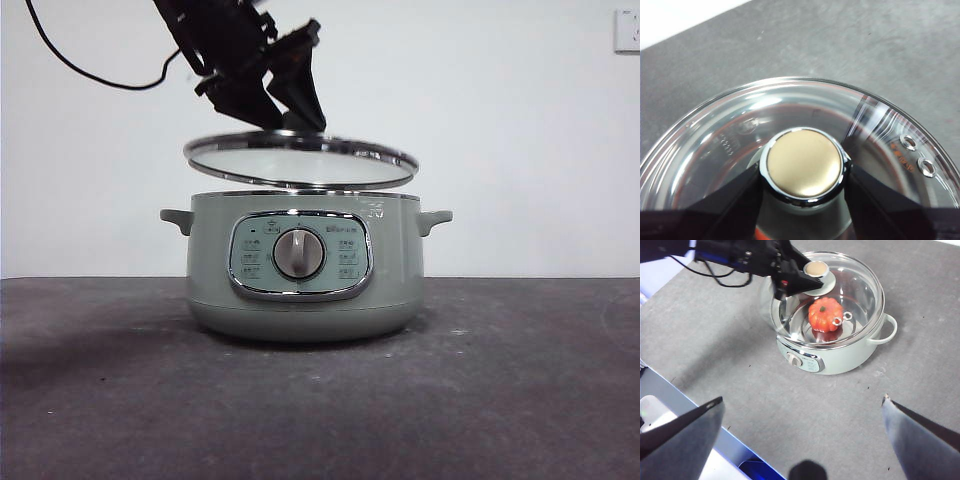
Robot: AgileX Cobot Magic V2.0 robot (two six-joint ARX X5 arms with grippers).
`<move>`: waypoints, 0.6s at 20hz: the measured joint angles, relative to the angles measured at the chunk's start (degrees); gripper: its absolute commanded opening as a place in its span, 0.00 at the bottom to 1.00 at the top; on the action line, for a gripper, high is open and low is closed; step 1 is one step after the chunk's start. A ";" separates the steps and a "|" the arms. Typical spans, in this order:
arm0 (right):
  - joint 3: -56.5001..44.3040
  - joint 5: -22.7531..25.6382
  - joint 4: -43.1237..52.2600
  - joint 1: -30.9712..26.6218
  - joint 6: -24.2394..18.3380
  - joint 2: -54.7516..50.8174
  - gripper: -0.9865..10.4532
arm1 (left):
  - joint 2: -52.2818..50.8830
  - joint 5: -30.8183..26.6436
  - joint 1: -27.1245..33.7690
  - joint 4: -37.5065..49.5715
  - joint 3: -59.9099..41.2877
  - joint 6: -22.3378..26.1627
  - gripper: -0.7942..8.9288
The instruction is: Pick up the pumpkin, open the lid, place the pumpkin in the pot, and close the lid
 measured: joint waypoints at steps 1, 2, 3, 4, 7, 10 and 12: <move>0.00 -0.02 0.02 0.00 0.00 -0.04 0.58 | 0.50 -0.66 0.00 0.46 0.00 0.00 0.07; 0.00 -0.02 0.00 0.00 0.00 -0.09 0.58 | 0.74 -0.90 0.00 0.70 0.00 0.00 0.07; 0.00 0.00 0.02 0.00 0.00 -0.11 0.58 | 0.79 -1.05 0.00 1.14 0.00 0.00 0.07; 0.00 -0.02 0.02 0.00 0.00 -0.13 0.58 | 0.79 -1.03 0.00 1.70 0.00 0.00 0.07; 0.00 -0.02 0.02 0.00 -0.02 -0.13 0.58 | 0.85 -1.03 0.00 2.01 0.00 0.00 0.07; 0.00 -0.02 0.07 0.00 -0.02 -0.13 0.58 | 1.70 -1.03 0.00 1.97 0.00 0.00 0.07; 0.00 -0.02 0.09 0.00 -0.04 -0.15 0.58 | 2.93 -0.98 -0.02 1.38 0.00 0.00 0.07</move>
